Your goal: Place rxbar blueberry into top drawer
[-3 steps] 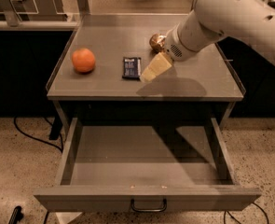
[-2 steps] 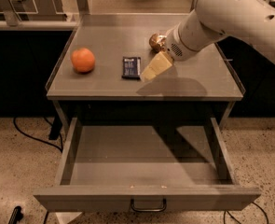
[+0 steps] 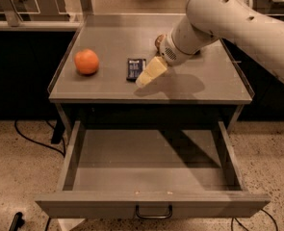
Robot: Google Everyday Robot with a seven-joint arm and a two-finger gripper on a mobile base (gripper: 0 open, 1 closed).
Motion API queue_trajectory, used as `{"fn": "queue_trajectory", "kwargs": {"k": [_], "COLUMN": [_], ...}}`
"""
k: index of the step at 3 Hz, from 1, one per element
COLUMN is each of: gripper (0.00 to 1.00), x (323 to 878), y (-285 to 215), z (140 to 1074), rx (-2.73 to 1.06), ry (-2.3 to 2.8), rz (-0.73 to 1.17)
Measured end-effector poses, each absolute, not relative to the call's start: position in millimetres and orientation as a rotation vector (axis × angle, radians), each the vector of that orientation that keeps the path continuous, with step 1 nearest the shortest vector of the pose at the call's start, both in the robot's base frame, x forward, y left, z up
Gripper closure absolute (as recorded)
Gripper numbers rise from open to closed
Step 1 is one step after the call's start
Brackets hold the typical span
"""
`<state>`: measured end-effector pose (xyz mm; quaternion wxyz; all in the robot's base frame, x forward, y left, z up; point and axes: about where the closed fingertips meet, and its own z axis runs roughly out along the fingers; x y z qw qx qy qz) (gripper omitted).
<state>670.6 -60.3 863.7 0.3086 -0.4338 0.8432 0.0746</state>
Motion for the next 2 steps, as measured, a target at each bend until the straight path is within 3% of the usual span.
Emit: {"fn": "queue_trajectory", "kwargs": {"k": [2], "gripper": [0.0], "x": [694], "y": [-3], "z": [820], "rx": [-1.207], "ry": [2.279], "rz": [0.348]}}
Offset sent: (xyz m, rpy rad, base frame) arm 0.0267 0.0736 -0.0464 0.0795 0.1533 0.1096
